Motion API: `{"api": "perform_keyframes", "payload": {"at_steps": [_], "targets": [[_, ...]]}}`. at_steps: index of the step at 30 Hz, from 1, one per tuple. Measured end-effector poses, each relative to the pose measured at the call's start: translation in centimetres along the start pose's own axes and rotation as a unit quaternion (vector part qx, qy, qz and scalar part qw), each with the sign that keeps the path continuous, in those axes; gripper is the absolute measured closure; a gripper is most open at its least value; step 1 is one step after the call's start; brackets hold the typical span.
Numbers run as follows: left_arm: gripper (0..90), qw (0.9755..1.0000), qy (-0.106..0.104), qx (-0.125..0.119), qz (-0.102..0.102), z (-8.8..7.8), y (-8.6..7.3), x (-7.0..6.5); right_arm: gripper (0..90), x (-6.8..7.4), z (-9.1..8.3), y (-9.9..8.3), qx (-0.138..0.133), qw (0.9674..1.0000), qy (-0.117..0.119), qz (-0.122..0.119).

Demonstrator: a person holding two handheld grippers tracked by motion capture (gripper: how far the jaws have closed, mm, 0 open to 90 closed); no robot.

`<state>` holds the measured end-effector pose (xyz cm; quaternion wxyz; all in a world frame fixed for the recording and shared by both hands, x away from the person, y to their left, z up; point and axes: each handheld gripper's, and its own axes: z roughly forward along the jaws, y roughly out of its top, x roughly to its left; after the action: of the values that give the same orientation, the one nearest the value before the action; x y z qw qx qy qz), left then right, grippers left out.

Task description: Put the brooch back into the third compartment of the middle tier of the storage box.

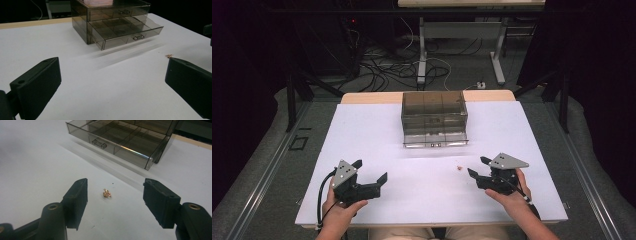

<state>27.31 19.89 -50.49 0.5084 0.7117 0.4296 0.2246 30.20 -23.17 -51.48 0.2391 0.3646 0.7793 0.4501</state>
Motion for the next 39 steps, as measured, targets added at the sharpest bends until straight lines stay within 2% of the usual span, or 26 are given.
{"api": "perform_keyframes", "payload": {"at_steps": [8,17,27,33,39], "targets": [[0.4,1.0000,-0.002,0.004,0.002,0.0,0.0,-0.1,35.7,0.0,0.8,0.5,0.017,0.9997,0.010,-0.013],[0.4,1.0000,-0.001,0.004,0.002,0.0,-0.1,0.0,36.9,0.3,2.0,0.9,0.029,0.9984,0.023,-0.042],[0.5,1.0000,0.001,0.006,0.005,0.1,-0.1,0.0,37.5,0.7,3.6,1.5,0.037,0.9976,0.031,-0.049],[0.5,1.0000,0.000,0.003,0.001,0.1,-0.1,0.0,37.4,0.8,4.5,1.8,0.040,0.9974,0.026,-0.055],[0.5,1.0000,-0.001,0.006,0.002,0.1,-0.1,0.1,37.5,0.7,5.2,1.8,0.052,0.9972,0.031,-0.044]]}}
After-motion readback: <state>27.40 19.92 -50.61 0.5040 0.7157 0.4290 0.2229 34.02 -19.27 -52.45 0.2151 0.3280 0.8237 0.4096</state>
